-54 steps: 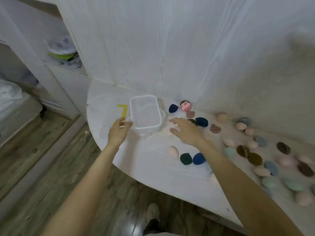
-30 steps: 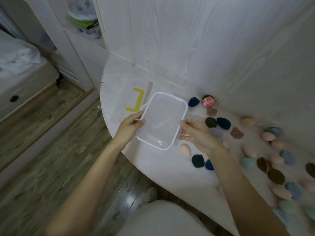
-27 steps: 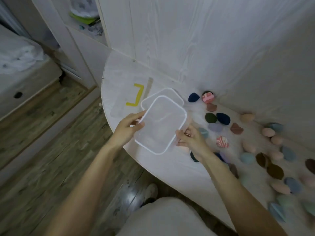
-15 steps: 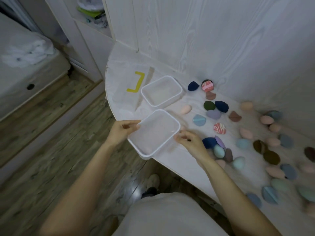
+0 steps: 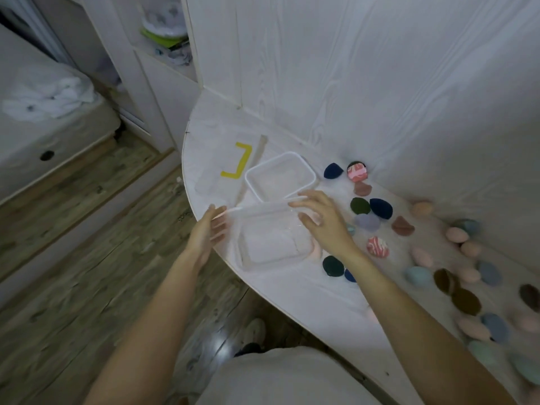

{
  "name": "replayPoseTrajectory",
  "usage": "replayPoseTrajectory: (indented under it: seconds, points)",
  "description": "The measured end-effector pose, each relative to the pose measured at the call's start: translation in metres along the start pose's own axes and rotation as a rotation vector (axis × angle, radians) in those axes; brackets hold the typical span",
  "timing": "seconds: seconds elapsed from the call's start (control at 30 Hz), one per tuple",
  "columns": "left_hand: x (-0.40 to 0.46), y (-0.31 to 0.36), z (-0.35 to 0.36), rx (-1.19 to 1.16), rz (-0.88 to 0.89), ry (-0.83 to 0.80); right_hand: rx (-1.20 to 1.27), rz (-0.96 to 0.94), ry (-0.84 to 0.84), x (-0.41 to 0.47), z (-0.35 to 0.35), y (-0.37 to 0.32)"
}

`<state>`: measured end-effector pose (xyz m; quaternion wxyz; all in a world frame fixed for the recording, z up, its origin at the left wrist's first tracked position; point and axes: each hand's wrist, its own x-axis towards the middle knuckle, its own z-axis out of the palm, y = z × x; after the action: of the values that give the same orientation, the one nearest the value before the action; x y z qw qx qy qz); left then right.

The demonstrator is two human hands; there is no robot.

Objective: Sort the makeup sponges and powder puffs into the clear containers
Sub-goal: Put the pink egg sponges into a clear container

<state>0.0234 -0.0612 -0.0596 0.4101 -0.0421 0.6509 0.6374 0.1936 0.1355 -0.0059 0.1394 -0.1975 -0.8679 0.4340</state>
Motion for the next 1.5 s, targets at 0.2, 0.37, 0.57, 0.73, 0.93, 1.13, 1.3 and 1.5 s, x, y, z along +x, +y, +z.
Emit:
replayPoseTrajectory:
  seconds: [0.2, 0.37, 0.57, 0.73, 0.93, 1.13, 1.3, 1.5]
  points:
    - [-0.007, -0.020, -0.014, 0.321, 0.064, -0.035, -0.087, -0.073, 0.026, 0.045, -0.002, 0.004]
    - [0.001, -0.018, -0.008, 0.465, 0.118, -0.096, -0.184, -0.078, 0.028, 0.072, -0.001, 0.016]
    - [0.006, -0.014, -0.007, 0.596, 0.252, -0.043, -0.271, 0.165, -0.128, 0.099, 0.015, 0.030]
    - [0.019, -0.009, 0.010, 0.702, 0.287, 0.120, -0.292, 0.278, -0.118, 0.121, 0.029, 0.029]
    - [0.016, -0.010, 0.015, 0.700, 0.287, 0.160, -0.274, 0.251, -0.091, 0.109, 0.018, 0.029]
    - [-0.011, 0.000, 0.020, 0.956, 0.563, 0.283, -0.190, 0.188, 0.041, 0.057, -0.008, 0.023]
    - [-0.021, -0.005, 0.060, 1.064, 1.084, -0.021, -0.192, 0.288, 0.174, -0.011, -0.024, 0.044]
    - [-0.008, -0.041, 0.143, 1.613, 1.229, -0.455, -0.303, 0.325, 0.177, -0.028, -0.032, 0.073]
